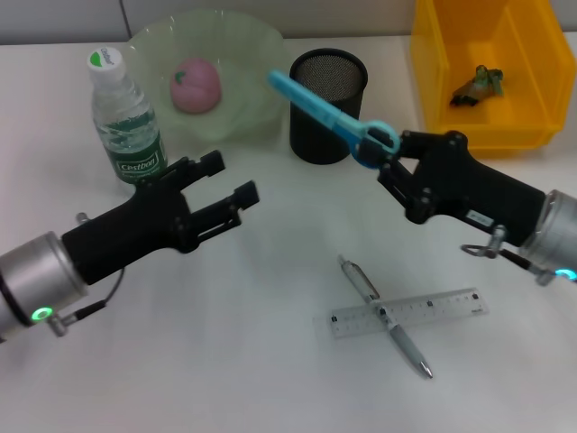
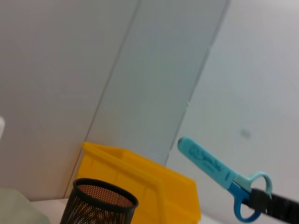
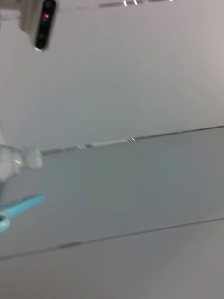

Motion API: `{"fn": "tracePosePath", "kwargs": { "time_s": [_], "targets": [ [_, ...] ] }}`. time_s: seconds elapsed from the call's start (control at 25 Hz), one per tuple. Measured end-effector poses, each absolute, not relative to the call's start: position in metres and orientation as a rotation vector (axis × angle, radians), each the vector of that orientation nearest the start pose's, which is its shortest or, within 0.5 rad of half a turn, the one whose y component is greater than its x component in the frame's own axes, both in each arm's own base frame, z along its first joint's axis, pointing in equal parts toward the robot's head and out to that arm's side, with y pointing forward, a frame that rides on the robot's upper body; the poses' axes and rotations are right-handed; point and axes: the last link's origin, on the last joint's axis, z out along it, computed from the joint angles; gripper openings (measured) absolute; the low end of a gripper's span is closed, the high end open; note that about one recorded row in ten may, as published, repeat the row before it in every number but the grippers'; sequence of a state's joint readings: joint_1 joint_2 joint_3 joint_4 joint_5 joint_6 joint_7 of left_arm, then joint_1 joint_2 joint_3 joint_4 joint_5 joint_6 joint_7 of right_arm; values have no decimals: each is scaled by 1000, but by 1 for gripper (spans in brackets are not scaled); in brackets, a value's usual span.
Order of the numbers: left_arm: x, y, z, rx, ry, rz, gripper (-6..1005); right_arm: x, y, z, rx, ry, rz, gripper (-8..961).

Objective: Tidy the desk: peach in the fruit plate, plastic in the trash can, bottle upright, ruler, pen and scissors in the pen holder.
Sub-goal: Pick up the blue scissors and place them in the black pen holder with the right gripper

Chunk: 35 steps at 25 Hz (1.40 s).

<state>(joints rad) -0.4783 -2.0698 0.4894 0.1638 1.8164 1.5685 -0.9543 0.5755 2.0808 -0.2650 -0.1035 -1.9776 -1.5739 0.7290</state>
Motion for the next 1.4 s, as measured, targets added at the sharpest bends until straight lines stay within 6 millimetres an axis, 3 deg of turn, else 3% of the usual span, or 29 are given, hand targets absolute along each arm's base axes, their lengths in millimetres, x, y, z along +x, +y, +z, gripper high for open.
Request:
{"fn": "tracePosePath", "kwargs": {
  "time_s": [0.24, 0.44, 0.72, 1.0, 1.24, 1.4],
  "targets": [
    [-294, 276, -33, -2494, -507, -985, 791, 265, 318, -21, -2587, 524, 975, 90],
    [-300, 271, -33, -2483, -412, -934, 790, 263, 328, 4, -2729, 602, 825, 94],
    [-299, 271, -35, -2481, -404, -936, 790, 241, 345, 58, -2774, 624, 721, 99],
    [-298, 270, -36, -2481, -407, -943, 789, 207, 375, 99, -2786, 683, 475, 104],
    [-298, 270, -38, -2481, -418, -943, 789, 175, 410, 106, -2732, 762, 263, 108],
    [-298, 270, -38, -2481, -417, -940, 789, 158, 433, 96, -2673, 781, 123, 111]
  ]
}}
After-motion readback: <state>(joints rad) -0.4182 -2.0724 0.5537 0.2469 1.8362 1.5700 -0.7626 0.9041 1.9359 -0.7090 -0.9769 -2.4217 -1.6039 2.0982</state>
